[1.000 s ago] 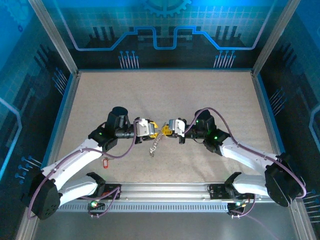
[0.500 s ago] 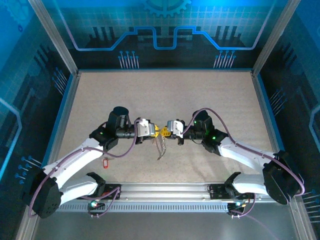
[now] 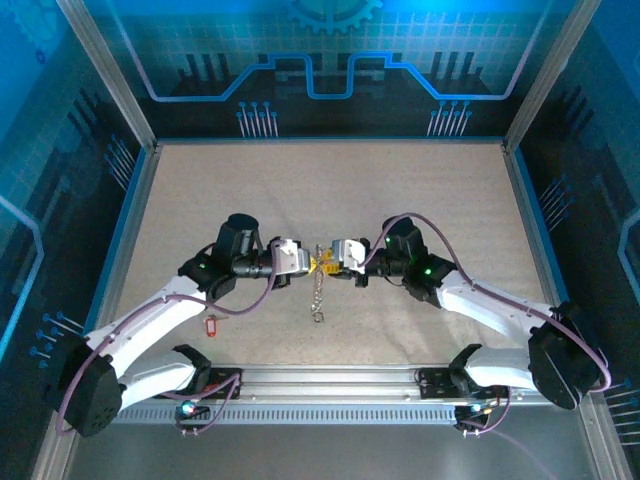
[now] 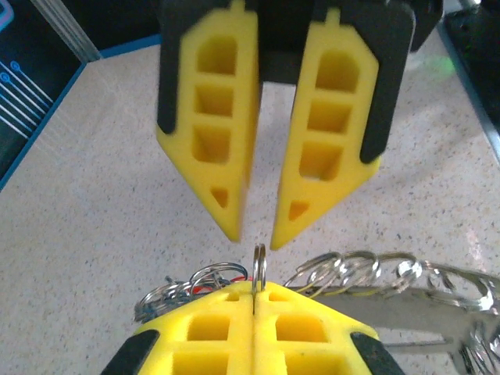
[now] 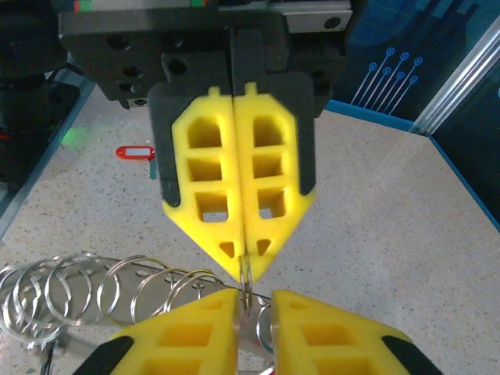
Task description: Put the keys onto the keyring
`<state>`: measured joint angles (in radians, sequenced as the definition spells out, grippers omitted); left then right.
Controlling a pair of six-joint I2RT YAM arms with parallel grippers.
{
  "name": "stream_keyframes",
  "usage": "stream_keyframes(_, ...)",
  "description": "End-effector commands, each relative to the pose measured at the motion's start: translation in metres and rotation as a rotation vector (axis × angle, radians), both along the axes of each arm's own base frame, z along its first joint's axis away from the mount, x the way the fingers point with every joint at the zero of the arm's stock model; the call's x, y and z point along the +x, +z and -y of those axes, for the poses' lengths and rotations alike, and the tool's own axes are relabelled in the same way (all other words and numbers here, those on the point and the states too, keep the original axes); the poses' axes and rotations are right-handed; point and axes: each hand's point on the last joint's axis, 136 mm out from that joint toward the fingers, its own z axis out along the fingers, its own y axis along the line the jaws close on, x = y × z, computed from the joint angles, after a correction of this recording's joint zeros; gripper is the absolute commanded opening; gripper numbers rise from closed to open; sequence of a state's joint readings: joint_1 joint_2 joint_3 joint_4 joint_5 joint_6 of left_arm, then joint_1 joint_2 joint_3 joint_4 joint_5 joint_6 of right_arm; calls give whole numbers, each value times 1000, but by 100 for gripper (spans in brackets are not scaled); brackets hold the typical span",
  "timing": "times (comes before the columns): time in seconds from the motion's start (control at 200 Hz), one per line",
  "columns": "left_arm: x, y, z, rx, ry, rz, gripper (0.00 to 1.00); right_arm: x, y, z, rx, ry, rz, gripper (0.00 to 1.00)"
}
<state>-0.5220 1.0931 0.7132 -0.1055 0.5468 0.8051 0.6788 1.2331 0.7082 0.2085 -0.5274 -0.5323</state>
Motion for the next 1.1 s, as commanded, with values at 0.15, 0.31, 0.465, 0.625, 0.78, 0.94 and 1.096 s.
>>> stream_keyframes(0.15, 4, 24, -1, 46, -5, 106, 0, 0, -6, -3, -69, 19, -11, 20)
stream_keyframes(0.31, 6, 26, 3, 47, -12, 108, 0, 2, -8, -6, -77, 21, -28, 25)
stream_keyframes(0.465, 5, 27, 8, 43, -36, 115, 0, 4, -5, -8, -50, 11, -42, 24)
stream_keyframes(0.625, 6, 25, 9, 57, -40, 120, 0, 3, -3, -9, -30, 10, -42, 17)
stream_keyframes(0.78, 7, 25, 10, 66, -43, 120, 0, 2, -3, -8, -29, 11, -38, 14)
stream_keyframes(0.94, 8, 26, 12, 54, -37, 113, 0, -2, -8, -9, -40, 32, -53, 0)
stream_keyframes(1.096, 5, 19, 9, 43, -6, 59, 16, -4, 1, -8, 29, 27, -23, 0)
